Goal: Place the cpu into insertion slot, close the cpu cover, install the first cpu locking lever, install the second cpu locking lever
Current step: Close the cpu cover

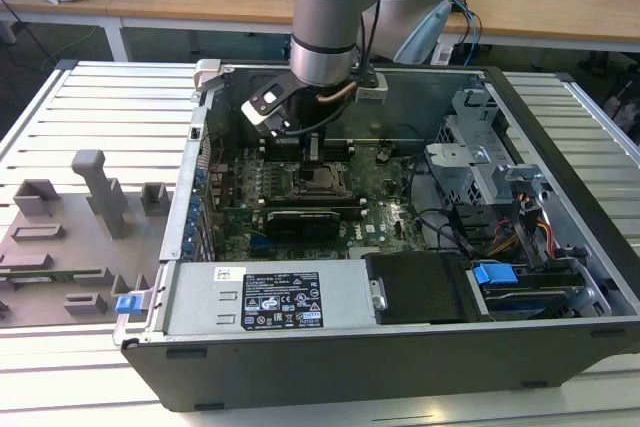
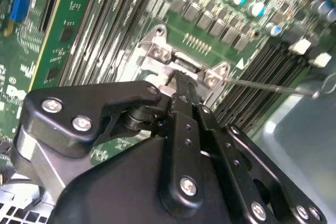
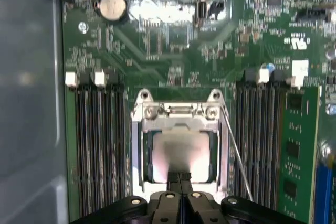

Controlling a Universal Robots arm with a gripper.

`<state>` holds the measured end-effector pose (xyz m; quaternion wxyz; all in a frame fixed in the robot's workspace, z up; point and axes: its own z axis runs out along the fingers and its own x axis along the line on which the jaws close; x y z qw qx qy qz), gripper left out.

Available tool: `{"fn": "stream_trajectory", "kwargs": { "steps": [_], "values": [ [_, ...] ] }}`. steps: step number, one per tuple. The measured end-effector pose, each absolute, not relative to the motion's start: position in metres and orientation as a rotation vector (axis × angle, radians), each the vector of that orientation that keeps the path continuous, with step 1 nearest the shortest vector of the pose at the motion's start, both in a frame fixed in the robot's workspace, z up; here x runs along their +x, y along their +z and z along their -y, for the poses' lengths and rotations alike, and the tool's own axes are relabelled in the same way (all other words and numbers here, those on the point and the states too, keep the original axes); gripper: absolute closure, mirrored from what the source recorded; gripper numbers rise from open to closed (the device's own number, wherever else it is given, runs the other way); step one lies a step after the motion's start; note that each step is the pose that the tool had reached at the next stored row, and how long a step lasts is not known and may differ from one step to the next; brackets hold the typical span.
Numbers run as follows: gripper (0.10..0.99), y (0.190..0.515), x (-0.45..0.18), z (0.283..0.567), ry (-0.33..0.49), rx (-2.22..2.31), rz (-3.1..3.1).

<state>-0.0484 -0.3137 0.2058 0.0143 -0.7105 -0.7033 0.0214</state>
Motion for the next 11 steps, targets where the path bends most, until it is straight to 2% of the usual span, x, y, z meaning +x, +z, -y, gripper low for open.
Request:
{"fn": "stream_trajectory", "kwargs": {
  "steps": [5,11],
  "values": [
    [0.98,0.207,-0.029,0.314,0.064,-2.21,2.188],
    [0.98,0.226,-0.028,0.314,0.064,-2.211,2.188]
  ]
}}
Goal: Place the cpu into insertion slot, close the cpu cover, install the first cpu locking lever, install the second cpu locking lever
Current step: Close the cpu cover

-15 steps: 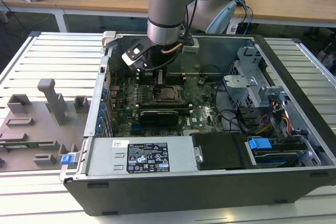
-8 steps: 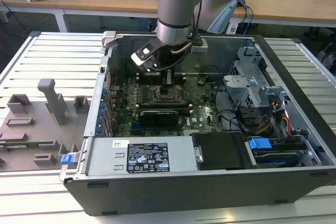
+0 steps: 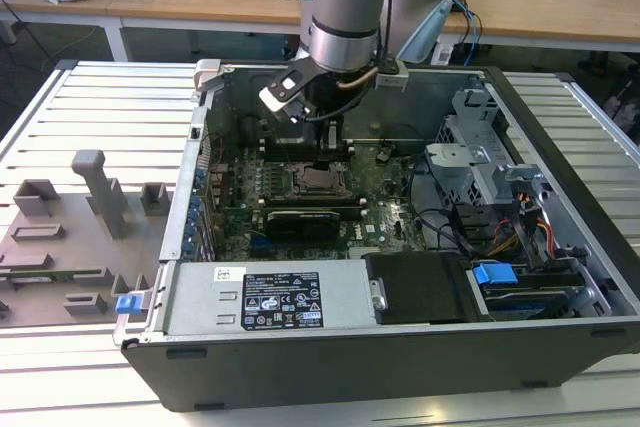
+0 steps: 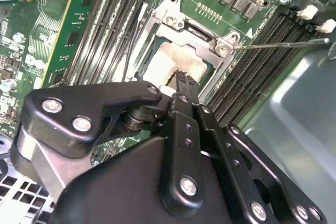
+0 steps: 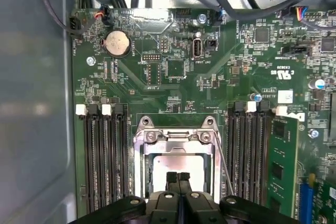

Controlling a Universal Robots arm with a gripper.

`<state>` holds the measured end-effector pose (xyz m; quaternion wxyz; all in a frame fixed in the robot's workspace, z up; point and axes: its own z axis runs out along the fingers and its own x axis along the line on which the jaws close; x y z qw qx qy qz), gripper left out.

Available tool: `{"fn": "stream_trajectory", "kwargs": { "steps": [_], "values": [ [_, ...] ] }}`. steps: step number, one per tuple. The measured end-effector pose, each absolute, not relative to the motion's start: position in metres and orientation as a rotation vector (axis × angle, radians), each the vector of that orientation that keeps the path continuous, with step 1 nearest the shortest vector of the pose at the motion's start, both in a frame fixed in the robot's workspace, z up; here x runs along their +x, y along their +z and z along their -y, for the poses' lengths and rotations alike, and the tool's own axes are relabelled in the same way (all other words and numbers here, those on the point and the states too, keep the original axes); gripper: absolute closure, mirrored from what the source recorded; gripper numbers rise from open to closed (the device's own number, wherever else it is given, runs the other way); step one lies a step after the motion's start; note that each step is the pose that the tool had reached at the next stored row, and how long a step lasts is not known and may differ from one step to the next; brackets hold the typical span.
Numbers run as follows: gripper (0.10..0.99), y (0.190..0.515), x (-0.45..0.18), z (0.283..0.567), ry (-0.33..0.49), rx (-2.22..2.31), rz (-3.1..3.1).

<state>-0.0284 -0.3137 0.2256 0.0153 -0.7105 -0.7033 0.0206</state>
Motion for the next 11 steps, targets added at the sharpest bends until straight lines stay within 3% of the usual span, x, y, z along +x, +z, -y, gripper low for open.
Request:
{"fn": "stream_trajectory", "kwargs": {
  "steps": [11],
  "values": [
    [0.98,0.244,-0.028,0.314,0.064,-2.211,2.188]
  ]
}}
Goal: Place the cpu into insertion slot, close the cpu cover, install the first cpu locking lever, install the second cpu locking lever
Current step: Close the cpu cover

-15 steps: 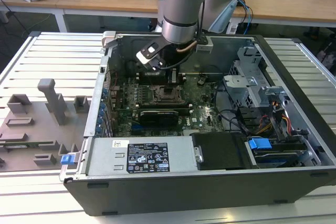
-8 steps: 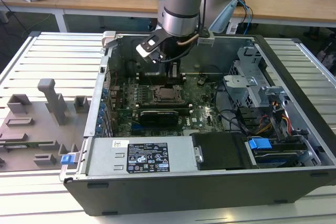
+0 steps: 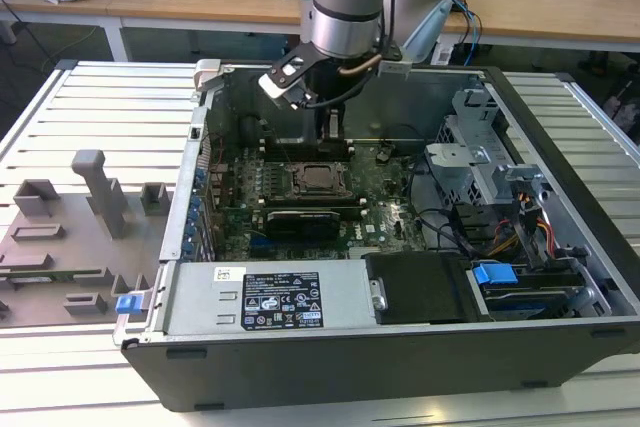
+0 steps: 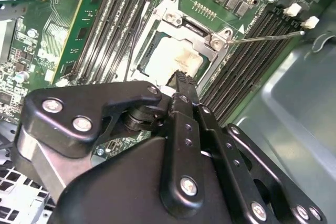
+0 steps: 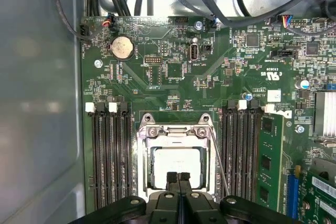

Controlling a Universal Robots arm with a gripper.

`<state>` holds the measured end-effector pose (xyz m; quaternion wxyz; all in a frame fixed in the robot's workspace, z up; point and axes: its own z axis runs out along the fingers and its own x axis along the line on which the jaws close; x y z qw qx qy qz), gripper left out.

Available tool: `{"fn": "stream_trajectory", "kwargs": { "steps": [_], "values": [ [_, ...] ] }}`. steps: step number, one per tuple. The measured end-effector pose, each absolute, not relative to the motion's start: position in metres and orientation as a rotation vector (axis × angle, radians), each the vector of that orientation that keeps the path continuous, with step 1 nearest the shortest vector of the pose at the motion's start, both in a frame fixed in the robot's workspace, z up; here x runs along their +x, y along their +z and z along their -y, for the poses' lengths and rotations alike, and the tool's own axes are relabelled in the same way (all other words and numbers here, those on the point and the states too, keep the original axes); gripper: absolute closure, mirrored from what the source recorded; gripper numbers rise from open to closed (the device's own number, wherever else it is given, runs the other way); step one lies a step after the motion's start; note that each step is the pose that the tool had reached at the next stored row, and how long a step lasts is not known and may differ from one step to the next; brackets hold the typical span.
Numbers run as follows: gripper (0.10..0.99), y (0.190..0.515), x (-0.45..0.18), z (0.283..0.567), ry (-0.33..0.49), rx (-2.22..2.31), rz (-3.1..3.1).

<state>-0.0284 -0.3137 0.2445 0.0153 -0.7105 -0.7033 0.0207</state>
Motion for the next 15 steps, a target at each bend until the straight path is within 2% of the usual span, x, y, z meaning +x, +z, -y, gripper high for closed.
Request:
{"fn": "stream_trajectory", "kwargs": {
  "steps": [15],
  "values": [
    [0.98,0.282,-0.028,0.314,0.064,-2.211,2.188]
  ]
}}
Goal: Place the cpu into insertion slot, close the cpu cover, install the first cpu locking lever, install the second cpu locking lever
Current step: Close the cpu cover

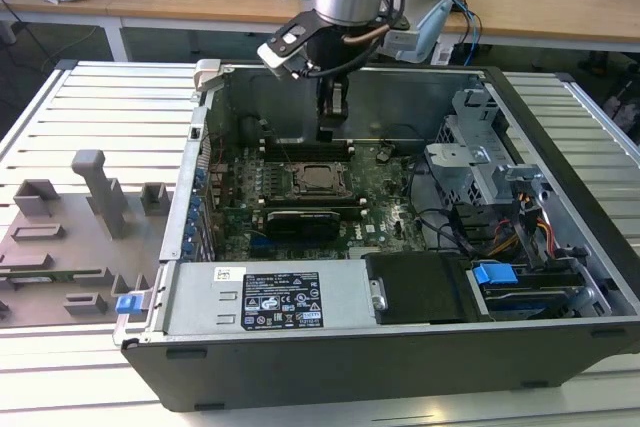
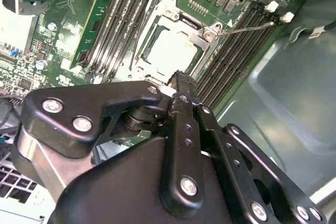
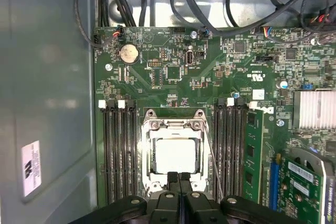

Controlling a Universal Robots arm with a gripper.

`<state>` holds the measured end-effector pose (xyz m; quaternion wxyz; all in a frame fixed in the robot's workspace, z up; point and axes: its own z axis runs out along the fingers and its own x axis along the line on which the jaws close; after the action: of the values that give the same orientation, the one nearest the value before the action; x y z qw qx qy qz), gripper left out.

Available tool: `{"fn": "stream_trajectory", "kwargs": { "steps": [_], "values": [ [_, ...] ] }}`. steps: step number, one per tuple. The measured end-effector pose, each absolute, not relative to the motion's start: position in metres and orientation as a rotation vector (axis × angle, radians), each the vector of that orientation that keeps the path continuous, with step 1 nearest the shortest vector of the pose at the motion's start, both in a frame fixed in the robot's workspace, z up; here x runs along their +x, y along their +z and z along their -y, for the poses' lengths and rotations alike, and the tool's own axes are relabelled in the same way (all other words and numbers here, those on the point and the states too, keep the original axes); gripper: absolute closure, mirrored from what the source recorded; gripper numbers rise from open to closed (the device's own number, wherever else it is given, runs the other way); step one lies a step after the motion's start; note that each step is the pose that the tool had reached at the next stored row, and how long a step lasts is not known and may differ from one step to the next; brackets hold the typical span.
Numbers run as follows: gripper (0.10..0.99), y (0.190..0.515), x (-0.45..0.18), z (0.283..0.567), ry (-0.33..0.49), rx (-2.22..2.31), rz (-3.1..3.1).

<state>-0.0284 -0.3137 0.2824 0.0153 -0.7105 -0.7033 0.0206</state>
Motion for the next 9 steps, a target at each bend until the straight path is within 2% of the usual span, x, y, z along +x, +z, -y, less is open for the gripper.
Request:
{"fn": "stream_trajectory", "kwargs": {
  "steps": [9],
  "values": [
    [0.98,0.2914,-0.0284,0.3137,0.064,-2.21,2.188]
  ]
}}
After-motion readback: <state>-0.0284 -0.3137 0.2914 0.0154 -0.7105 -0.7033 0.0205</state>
